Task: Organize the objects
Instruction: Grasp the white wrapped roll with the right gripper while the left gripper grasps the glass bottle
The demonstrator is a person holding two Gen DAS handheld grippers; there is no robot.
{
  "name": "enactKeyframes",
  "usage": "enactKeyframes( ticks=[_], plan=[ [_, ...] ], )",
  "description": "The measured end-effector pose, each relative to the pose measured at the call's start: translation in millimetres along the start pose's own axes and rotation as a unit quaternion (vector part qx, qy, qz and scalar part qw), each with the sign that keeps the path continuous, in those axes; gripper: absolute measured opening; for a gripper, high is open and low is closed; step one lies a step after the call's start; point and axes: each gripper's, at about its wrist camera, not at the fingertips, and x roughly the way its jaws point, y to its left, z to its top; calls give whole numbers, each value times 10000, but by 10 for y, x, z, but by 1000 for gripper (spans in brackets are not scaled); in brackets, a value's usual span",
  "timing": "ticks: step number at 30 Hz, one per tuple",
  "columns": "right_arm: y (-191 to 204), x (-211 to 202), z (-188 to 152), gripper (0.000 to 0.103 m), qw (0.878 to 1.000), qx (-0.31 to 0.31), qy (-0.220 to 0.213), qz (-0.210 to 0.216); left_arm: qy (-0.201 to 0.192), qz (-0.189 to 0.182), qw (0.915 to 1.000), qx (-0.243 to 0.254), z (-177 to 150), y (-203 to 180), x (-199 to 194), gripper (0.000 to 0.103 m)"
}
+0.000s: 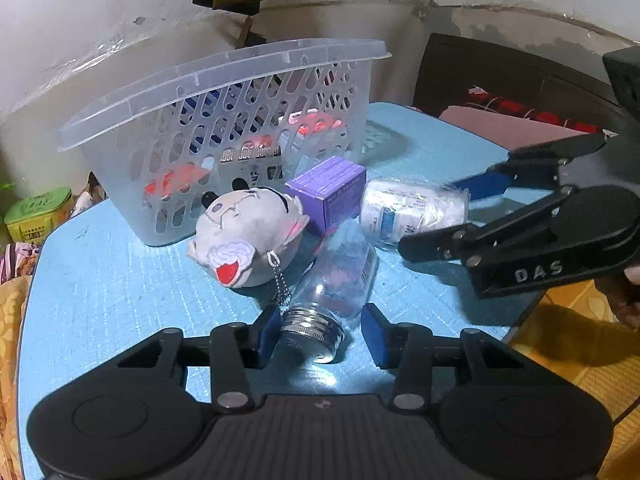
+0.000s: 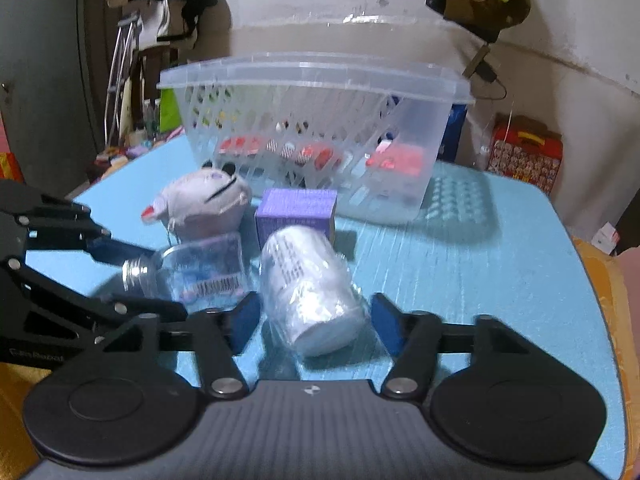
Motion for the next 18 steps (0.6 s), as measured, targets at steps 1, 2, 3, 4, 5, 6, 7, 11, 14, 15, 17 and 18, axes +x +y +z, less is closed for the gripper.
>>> enactKeyframes(
  ticks=[1,2,3,4,5,6,7,11,14,15,17,18],
  plan=[
    [0,4,-2,56,10000,14,20,1,-33,14,10000,48,1,-3,11,53],
    [3,-2,-1,55,10000,-1,18,-22,-64,52,9999,96,1,-13,13,54],
    [8,2,10,54,10000,-12,36,-35,-76,58,9999,120,9,-18,38,54],
    [6,-4,11,54,10000,-13,45,-39,-65,32,9999,112,11,-13,33,48],
    [-1,-18,15,54,10000,-10,33,-51,-52,-22,10000,81,12,-4,25,47],
    [-11,-37,19,54,10000,-7,11,-71,-57,-10,9999,91,5,-4,11,42],
    [-27,-60,24,54,10000,9,-18,-73,-75,6,9999,148,-7,-17,-7,40],
    [-117,-145,58,54,9997,191,-168,-38,-172,-26,9996,227,-11,-66,-66,40],
    [-180,-190,84,54,9991,312,-276,-40,-238,-99,9996,130,10,-37,-99,40],
    [-198,-206,95,54,9989,345,-316,-43,-260,-116,9995,117,14,-31,-109,40],
    [-221,-250,114,53,9983,398,-418,-44,-356,-121,9993,90,22,-21,-149,40],
    [-220,-269,125,53,9981,405,-468,-49,-427,-145,9990,57,26,-6,-178,40]
  ],
)
